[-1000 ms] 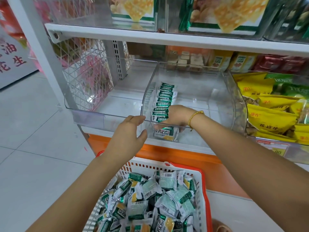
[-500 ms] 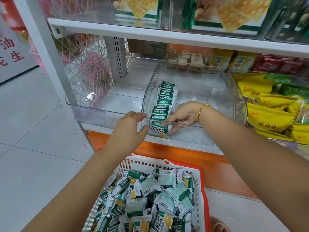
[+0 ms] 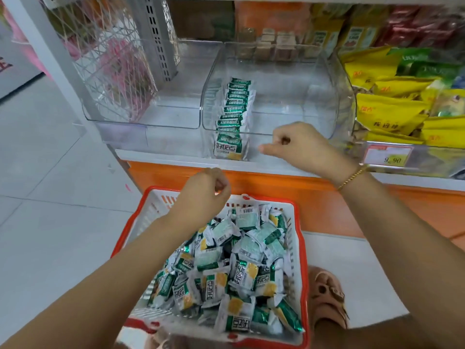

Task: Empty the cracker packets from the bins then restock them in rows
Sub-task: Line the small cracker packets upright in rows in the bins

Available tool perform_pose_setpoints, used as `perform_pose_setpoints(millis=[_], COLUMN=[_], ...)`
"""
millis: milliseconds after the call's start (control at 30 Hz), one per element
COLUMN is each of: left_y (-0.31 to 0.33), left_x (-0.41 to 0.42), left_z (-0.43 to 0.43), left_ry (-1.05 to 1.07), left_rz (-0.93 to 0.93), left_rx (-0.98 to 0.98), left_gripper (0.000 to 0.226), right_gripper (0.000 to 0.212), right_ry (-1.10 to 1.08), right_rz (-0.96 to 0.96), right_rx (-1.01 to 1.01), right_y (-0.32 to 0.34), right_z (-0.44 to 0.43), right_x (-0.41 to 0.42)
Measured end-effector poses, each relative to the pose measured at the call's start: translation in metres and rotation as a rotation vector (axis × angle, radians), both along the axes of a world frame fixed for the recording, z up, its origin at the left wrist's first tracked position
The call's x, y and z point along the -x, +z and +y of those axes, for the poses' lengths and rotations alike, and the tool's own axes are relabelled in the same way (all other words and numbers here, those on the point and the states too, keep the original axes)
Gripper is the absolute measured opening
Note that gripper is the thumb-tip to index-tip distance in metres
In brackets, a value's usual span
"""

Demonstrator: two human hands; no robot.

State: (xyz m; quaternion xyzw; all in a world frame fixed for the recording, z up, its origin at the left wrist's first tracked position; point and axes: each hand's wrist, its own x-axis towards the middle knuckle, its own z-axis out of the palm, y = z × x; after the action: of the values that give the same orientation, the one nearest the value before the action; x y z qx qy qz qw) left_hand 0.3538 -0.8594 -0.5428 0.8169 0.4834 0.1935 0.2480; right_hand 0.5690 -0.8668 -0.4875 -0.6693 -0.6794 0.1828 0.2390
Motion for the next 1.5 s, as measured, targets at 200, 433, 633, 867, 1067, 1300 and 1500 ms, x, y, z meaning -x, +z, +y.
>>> perform_pose_setpoints(millis=[200,433,633,867,1067,1300,1500], left_y=[-0.072,-0.143,-0.164,-0.174,-0.171,-0.139,-0.083], left_x=[0.000,0.011,0.004,-0.019,-0.032,-0.036,-0.033], left_z=[-0.037,-0.080,-0.080,-0.068,-0.067,-0.059,-0.068], left_ry=[-0.106,-0.176,-0.077,0.013,0.004,-0.072,0.095], left_rz=[0.288,0.517,0.343,0.365,0.542,0.554,-0.116], left_rx=[0.432,0.546,0.662,0.696,0.736,0.795,1.031], left_gripper=[0.010,0.050,0.022,0.060,0.087,0.045,0.024], right_gripper=[0.044,0.040,0.025,0.024,0.031,0.033,0.033], right_ry=[0.279,0.363,0.198,-0.307,-0.330,-0.399,-0.380], right_rz=[-0.254,-0.571,-0.369,0.600,0.905,0.964,1.039], right_rx=[0.688,0.762,0.616,0.682,0.634,0.485,0.432], right_y=[-0.091,-0.147,-0.163,-0.134,-0.120,-0.120,-0.116], right_z=[-0.076,-0.155,-0.184,-0.178,-0.177,-0.172,-0.165], right_x=[0.014,0.042,0.039,-0.006,-0.025,-0.016,0.011])
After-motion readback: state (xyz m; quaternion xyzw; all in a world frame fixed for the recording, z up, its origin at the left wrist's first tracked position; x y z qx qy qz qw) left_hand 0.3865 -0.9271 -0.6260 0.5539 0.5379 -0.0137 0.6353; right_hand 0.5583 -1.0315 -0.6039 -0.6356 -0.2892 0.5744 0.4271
